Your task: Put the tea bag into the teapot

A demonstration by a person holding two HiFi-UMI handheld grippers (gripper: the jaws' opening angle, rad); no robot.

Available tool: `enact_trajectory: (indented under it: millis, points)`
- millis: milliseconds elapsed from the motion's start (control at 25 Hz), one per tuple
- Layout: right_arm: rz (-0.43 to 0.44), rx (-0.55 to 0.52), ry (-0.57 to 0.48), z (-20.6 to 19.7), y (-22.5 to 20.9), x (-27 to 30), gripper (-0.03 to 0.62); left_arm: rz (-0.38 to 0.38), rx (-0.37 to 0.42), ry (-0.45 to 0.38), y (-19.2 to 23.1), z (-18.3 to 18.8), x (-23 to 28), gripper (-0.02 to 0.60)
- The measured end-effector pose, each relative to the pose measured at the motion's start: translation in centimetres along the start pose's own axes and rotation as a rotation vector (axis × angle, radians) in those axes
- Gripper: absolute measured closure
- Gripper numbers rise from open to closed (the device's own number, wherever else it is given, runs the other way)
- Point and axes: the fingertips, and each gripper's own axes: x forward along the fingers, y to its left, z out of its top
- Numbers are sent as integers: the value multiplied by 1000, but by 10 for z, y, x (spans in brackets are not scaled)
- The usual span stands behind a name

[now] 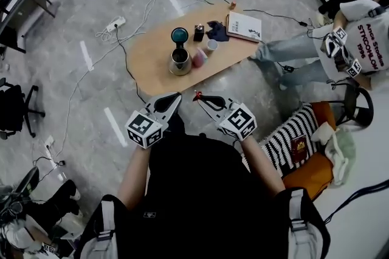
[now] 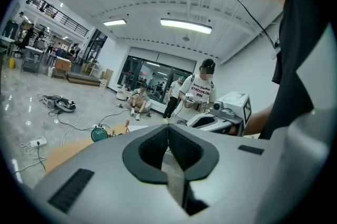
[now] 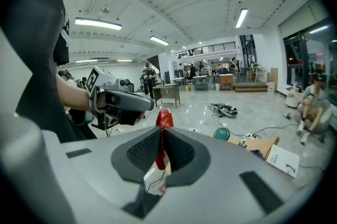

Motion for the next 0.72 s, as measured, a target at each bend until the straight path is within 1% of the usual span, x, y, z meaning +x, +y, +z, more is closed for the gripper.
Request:
enact_trajectory:
  millis: [160, 280, 440, 720]
  points:
    - [-25, 0, 11, 17, -19, 35, 569, -39, 3, 2, 43, 16, 12, 571]
    - [-45, 0, 14, 31, -31, 56, 569, -76, 11, 6, 65, 31, 21, 571]
    - [-75, 12, 17, 38, -43, 79, 569, -127, 25, 24, 86, 40, 28, 571]
    - [-121, 28, 21, 44, -55, 107, 569, -171, 30, 45, 115, 46, 26, 569]
